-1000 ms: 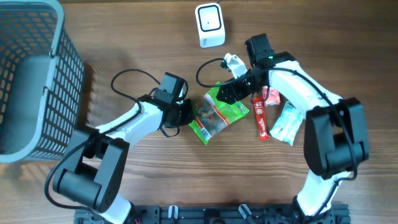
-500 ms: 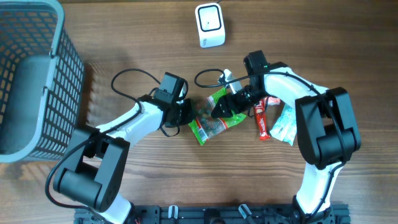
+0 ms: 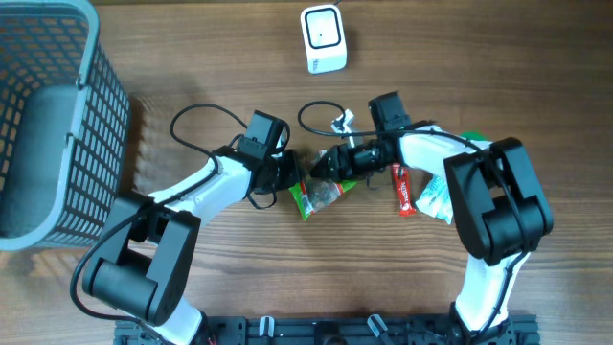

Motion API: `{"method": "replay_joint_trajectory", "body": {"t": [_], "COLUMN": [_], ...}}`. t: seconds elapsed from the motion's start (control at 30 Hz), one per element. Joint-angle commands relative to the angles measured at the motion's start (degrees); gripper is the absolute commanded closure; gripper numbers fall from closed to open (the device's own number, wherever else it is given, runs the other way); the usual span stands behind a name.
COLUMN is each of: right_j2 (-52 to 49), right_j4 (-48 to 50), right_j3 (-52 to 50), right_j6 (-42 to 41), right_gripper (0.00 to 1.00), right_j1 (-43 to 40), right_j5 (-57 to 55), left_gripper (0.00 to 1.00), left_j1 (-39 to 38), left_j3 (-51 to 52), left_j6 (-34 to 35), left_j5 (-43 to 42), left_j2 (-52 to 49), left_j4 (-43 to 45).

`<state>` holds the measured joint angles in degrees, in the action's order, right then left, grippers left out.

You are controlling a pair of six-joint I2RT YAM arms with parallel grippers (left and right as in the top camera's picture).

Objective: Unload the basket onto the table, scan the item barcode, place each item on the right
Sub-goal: 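Grasp the packet with both grippers and adjust the right grip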

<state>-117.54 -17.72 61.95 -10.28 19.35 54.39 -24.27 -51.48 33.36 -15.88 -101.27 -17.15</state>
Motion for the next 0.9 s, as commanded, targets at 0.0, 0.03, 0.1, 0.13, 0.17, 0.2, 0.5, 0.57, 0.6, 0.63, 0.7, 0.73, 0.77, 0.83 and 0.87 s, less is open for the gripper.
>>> {"method": "replay_joint_trajectory", "body": {"t": [0.0,0.03,0.1,0.13,0.17,0.2,0.5,0.57,0.6,0.63,0.7,0.73,0.77,0.83,0.87], "right_j2": [-2.16,-2.16,-2.14,-2.14,-2.14,-2.14,-2.14,-2.14,-2.14,-2.14,-2.14,-2.14,-2.14,-2.14,-2.14], "right_j4": [-0.48,-0.48,-0.52,-0.52,-0.50,-0.46,-0.48,-0.48,-0.50,-0.66,-1.16,-1.27,-1.33,-1.33,-1.33], "right_j3": [-2.51,-2.51,-2.51,-2.51,-2.51,-2.51,-2.51,-2.51,-2.51,-2.51,-2.51,-2.51,-2.51,-2.51,-2.51], "right_j6": [-3.39,-3.39,-3.39,-3.37,-3.39,-3.37,-3.69,-4.46,-4.94,-4.96,-4.96,-4.96,-4.94,-4.92,-4.90], "right_gripper": [0.67,0.73,0.83,0.85,0.85,0.85,0.68,0.64,0.61,0.59,0.57,0.57,0.57,0.57,0.57], "right_j1": [3.98,4.11,4.07,4.02,3.98,3.93,3.93,3.93,3.93,3.93,3.93,3.93,3.93,3.93,3.93], "right_j5": [-1.51,-1.51,-1.36,-1.36,-1.36,-1.40,-1.38,-1.40,-1.40,-1.38,-1.38,-1.38,-1.38,-1.40,-1.40], "left_gripper": [0.96,0.96,0.96,0.96,0.96,0.96,0.96,0.96,0.96,0.96,0.96,0.96,0.96,0.96,0.96], "left_j1": [-0.37,-0.37,-0.37,-0.28,-0.04,0.50,3.72,3.10,2.69,1.73,0.31,-0.20,-0.59,-0.87,-0.85], "left_j3": [1.14,1.14,1.14,1.14,1.11,0.81,-1.05,-1.01,-0.87,-0.52,-0.22,-0.22,-0.22,-0.22,-0.22], "left_j6": [0.50,0.50,0.09,0.09,-0.04,-0.11,-0.07,-0.09,-0.09,-0.09,-0.09,-0.11,-0.11,-0.09,-0.11], "left_j5": [2.05,2.29,3.85,4.76,6.05,7.19,-4.83,-5.95,-5.95,-6.01,-5.97,-5.88,-5.57,-5.11,-5.09], "left_j2": [-2.67,-2.67,-2.67,-2.67,-2.62,-2.14,5.99,5.46,5.03,4.37,3.63,3.41,3.37,3.37,3.37], "left_j4": [0.04,0.09,0.87,1.44,2.40,2.78,-5.27,-8.46,-9.31,-10.32,-12.13,-13.03,-13.97,-15.91,-16.63]}}
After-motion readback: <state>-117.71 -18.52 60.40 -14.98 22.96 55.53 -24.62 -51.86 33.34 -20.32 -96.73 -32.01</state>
